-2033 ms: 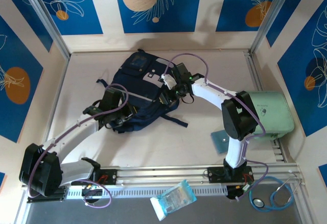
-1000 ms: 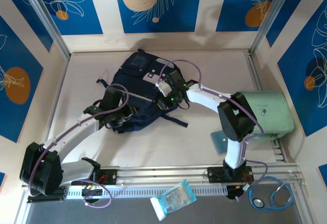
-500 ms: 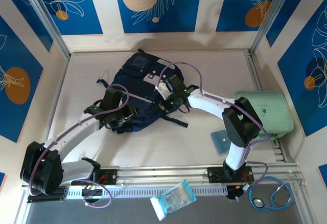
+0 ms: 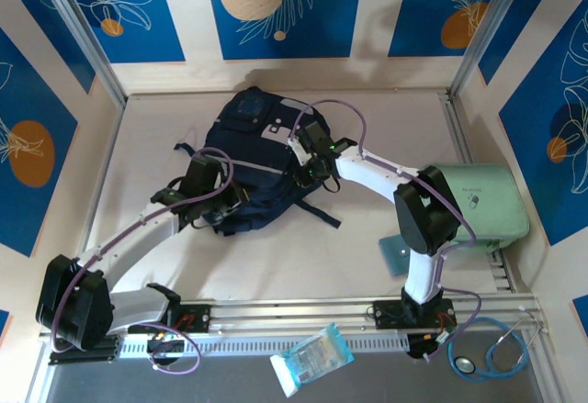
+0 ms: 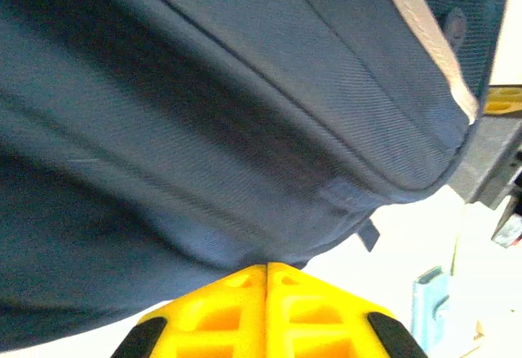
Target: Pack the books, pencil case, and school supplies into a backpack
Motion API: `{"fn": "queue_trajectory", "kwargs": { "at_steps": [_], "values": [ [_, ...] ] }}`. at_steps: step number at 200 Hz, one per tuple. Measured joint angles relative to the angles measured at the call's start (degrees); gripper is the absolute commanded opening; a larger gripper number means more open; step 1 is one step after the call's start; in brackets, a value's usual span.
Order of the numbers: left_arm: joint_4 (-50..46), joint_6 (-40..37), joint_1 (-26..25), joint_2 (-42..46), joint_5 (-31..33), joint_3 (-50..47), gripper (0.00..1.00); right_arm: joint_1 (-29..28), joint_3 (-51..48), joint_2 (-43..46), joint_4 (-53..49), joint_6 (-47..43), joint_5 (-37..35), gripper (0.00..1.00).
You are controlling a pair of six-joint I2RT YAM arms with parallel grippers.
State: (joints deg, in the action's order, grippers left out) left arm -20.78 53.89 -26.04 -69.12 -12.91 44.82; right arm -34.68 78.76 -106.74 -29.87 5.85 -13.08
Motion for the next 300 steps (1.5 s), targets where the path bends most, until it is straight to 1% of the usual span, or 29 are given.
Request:
{"fn": "queue_trajectory", "kwargs": {
  "at_steps": [22, 40, 56, 74, 87, 106, 121, 164, 204, 232, 253, 263, 282, 300],
  "values": [
    [-1.07, 0.02, 0.33, -0.07, 0.04, 0.0, 0.05, 1.01, -0.37, 0.13, 0.28, -0.98, -0.37, 0.14],
    [-0.7, 0.04, 0.33, -0.52, -0.42, 0.0, 0.06, -0.31, -2.25, 1.11, 1.68, -2.91, 0.52, 0.13],
    [0.04, 0.17, 0.33, -1.46, -0.66, -0.02, 0.1, -2.99, -3.41, 1.86, 1.84, -4.0, 2.05, 0.13],
    [0.85, 0.5, 0.33, -1.9, -0.59, -0.11, 0.19, -5.99, -4.11, 2.29, 1.81, -5.01, 4.26, 0.13],
    [0.15, 0.48, 0.46, -1.88, -0.11, -0.57, 0.2, -7.65, -4.72, 2.64, 1.75, -5.53, 4.59, 0.13],
    [0.11, 0.46, 0.55, -2.38, 0.26, -1.86, 0.22, -7.91, -5.53, 3.06, 2.03, -5.66, 4.98, 0.13],
    [0.83, 0.72, 0.52, -2.95, 0.35, -2.8, 0.25, -8.02, -6.08, 3.41, 2.36, -5.62, 5.16, 0.13],
    [1.01, 0.63, 0.52, -3.91, 1.38, -3.21, 0.25, -9.66, -9.29, 5.9, 5.07, -4.59, 5.03, 0.13],
    [1.01, 0.72, 0.94, -7.04, 1.62, -3.21, 0.25, -13.99, -9.94, 6.01, 5.38, -2.32, 0.59, 0.14],
    [1.05, 1.27, 1.18, -7.67, 1.68, -3.21, 0.25, -16.33, -9.94, 6.01, 4.76, -1.38, -1.84, 0.21],
    [1.14, 1.27, 1.18, -7.67, 1.86, -3.19, 0.25, -16.5, -10.43, 6.16, 4.87, -0.17, -1.57, 0.27],
    [1.29, 1.11, 1.16, -7.67, 1.75, -3.06, 0.25, -16.06, -11.45, 6.8, 5.27, 0.24, 0.07, 0.32],
    [1.4, 0.09, 0.98, -7.34, 1.55, -2.12, 0.29, -14.34, -14.82, 10.91, 5.51, 2.29, 3.26, 0.4],
    [0.52, -1.95, 0.9, -5.7, 1.92, -1.2, 0.34, -10.78, -18.43, 18.23, 6.54, 5.64, 6.32, 0.48]
  ]
}}
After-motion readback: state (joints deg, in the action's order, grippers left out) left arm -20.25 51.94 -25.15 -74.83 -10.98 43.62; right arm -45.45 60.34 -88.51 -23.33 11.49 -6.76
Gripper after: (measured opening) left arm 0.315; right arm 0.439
